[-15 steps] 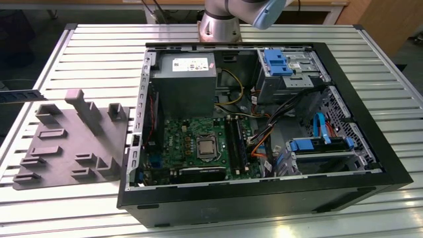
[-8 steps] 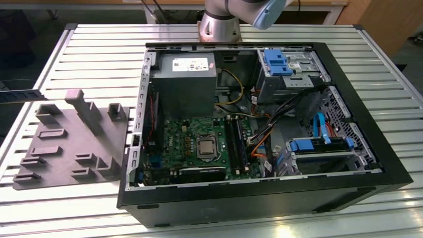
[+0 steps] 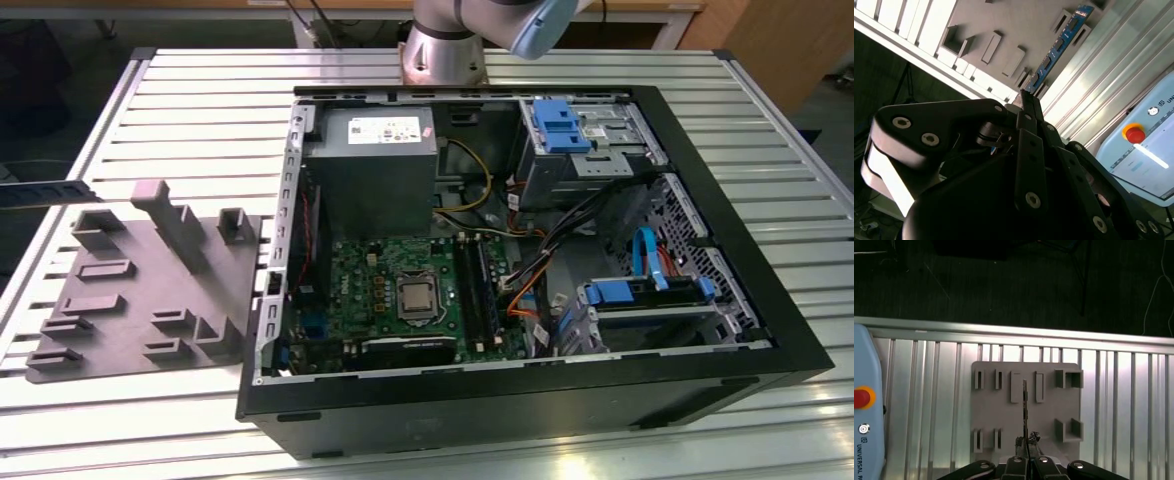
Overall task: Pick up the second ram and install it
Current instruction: 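Pick up the second ram and move it above second insertion slot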
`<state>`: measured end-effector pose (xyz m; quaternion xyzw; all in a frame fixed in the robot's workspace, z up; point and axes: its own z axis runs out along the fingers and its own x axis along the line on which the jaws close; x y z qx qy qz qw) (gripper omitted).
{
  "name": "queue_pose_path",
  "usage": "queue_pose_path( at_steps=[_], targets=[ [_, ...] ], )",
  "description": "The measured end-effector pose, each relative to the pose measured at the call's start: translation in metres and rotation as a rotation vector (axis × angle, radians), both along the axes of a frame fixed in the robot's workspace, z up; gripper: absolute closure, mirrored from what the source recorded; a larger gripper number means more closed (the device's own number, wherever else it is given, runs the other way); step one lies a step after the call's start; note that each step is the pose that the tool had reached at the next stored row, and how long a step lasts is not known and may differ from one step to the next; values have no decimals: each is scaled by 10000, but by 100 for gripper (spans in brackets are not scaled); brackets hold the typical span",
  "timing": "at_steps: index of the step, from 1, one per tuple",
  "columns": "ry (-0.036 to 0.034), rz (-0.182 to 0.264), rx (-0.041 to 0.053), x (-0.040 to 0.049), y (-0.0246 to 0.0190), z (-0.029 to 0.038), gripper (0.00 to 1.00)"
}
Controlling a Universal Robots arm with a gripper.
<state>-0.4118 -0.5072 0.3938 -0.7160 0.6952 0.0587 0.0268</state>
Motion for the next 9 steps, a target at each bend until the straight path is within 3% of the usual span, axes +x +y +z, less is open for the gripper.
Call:
queue_pose_path(
  at_steps=[9],
  targets=[
    [0, 0, 11, 57, 0, 0, 88]
  ],
)
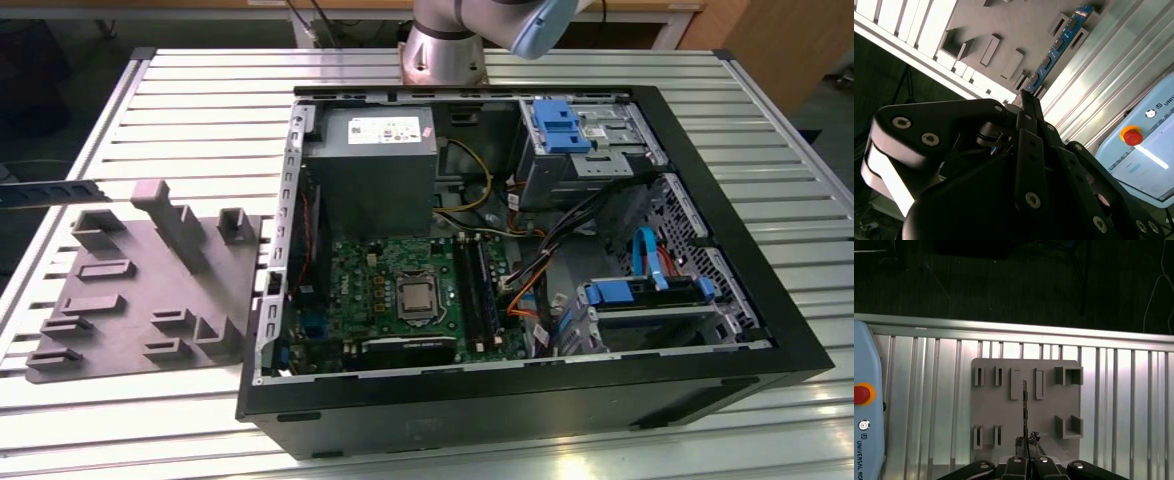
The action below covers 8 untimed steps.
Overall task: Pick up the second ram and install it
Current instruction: 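Pick up the second ram and move it above second insertion slot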
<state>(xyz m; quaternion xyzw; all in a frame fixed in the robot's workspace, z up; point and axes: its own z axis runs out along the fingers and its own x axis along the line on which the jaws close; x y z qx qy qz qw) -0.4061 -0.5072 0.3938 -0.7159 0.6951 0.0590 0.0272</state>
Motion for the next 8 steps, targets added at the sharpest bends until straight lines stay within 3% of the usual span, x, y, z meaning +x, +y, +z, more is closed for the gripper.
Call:
queue_pose_path(
  at_steps=[8],
  targets=[
    [1, 0, 1, 71, 0, 1, 88]
  ],
)
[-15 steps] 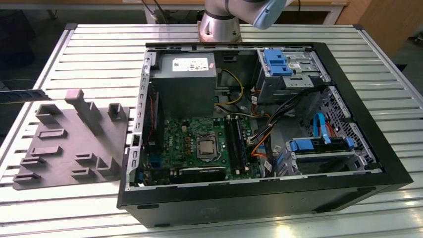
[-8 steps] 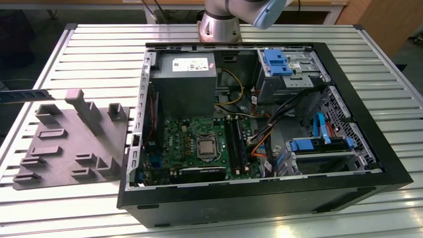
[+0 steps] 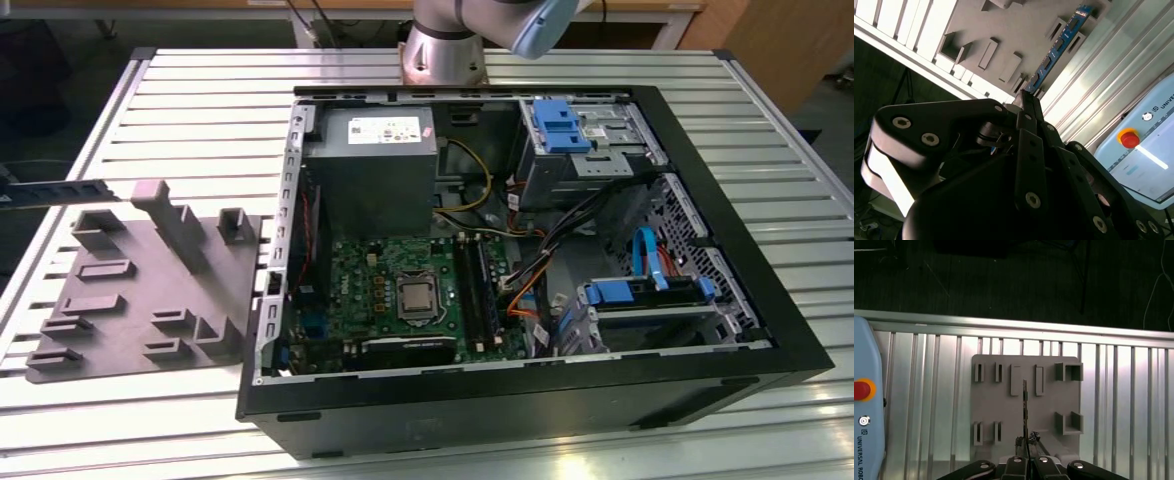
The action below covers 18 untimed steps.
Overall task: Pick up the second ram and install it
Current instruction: 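Pick up the second ram and move it above second insertion slot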
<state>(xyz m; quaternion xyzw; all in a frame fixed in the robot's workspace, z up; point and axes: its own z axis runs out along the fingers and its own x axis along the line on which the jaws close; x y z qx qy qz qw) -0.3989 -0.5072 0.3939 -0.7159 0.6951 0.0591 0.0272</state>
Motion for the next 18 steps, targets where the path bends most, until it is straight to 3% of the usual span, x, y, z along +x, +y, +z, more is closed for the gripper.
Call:
queue_pose_path(
  at_steps=[18],
  targets=[
    [-1, 1, 0, 164, 0, 0, 88]
  ],
)
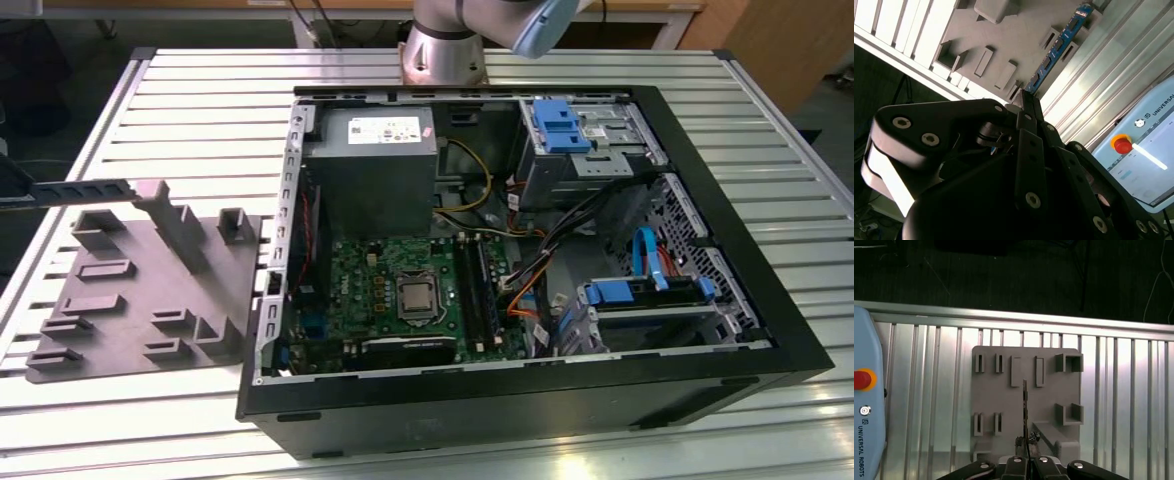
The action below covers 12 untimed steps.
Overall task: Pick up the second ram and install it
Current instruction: 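Pick up the second ram and move it above second insertion slot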
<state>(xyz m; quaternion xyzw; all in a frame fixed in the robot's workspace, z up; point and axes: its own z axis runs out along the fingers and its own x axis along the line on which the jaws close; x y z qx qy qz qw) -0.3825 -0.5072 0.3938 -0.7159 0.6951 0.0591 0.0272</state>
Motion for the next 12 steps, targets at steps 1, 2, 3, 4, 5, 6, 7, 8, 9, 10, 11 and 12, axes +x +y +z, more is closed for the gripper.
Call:
queue_pose_path(
  at_steps=[1, 2, 3, 4, 5, 6, 7, 8, 9, 10, 11, 12],
  targets=[
    [0, 0, 0, 9, 0, 0, 88],
    [0, 0, 0, 19, 0, 0, 88],
    [0, 0, 0, 27, 0, 0, 88],
    [0, 0, 0, 36, 0, 0, 88],
    [0, 0, 0, 49, 0, 0, 88],
    [0, 0, 0, 60, 0, 0, 88],
    [0, 0, 0, 70, 0, 0, 88],
    [-1, 0, 0, 80, 0, 0, 88],
    [0, 0, 0, 89, 0, 0, 88],
    [1, -1, -1, 100, 0, 1, 88],
    [0, -1, 0, 110, 0, 0, 88],
    [0, 0, 0, 120, 0, 0, 88]
  ],
)
